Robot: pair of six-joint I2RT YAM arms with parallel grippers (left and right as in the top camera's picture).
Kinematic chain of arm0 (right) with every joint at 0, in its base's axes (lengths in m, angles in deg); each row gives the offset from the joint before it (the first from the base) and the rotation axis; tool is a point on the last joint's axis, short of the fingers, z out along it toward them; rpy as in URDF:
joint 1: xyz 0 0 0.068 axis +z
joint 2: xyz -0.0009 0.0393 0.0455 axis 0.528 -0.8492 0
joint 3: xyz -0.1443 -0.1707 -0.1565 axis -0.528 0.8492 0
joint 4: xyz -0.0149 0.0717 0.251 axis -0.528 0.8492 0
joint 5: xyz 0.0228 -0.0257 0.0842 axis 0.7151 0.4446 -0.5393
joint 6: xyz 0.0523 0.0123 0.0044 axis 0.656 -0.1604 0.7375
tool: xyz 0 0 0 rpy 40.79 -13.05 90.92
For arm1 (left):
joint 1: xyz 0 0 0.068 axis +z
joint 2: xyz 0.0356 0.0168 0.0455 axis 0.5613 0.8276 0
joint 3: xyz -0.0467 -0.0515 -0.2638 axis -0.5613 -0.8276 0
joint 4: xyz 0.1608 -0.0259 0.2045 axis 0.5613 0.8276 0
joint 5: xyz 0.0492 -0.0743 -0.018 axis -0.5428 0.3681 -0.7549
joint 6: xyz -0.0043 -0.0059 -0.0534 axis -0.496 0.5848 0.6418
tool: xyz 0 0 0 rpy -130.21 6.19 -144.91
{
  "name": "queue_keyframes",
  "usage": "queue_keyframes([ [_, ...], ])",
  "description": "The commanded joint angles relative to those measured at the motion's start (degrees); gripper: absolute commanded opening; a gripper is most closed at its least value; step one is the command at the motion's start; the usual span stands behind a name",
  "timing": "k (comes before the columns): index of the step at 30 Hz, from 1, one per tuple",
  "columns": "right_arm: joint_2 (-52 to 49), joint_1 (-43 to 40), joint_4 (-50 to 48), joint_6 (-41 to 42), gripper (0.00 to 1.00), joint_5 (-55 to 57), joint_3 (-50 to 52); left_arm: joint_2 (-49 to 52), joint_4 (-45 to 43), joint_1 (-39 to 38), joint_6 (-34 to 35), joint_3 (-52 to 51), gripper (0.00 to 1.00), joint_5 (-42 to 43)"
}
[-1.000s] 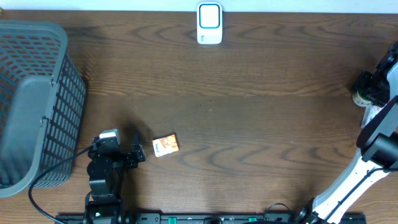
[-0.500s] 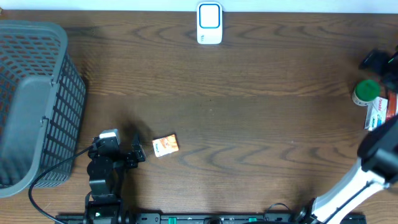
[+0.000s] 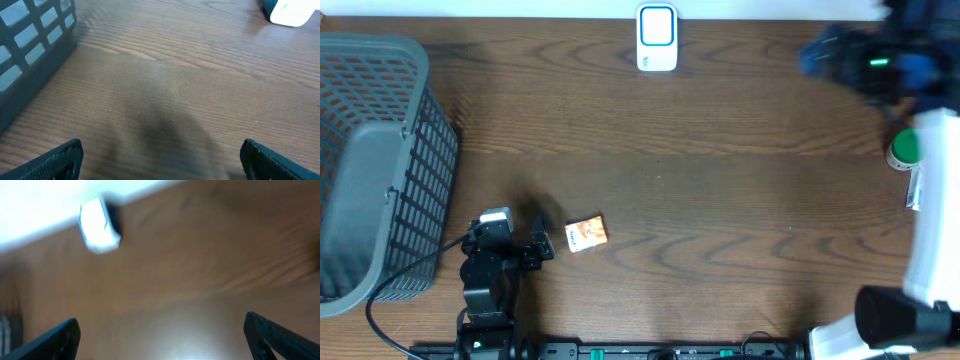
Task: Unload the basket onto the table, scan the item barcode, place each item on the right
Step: 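Reach the right gripper left over the orange tissue pack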
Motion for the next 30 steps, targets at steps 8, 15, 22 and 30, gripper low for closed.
queue_keyframes([
  [8,-2.0,21.6,-5.4,2.5,0.99,-0.7,13.8,-0.1,1.9,-0.2,-1.0,-0.7,0.99,0.5],
  [15,-2.0,31.1,-12.2,7.0,0.99,0.0,23.1,-0.1,-7.7,-0.2,-2.0,1.3,0.99,7.9],
  [22,-2.0,37.1,-18.4,10.8,0.99,0.0,30.3,-0.3,-14.9,-0.2,-1.7,9.7,0.99,19.3],
  [30,-2.6,42.6,-23.3,16.0,0.99,5.6,33.7,-9.1,-6.4,-0.1,-3.1,17.3,0.99,19.1],
])
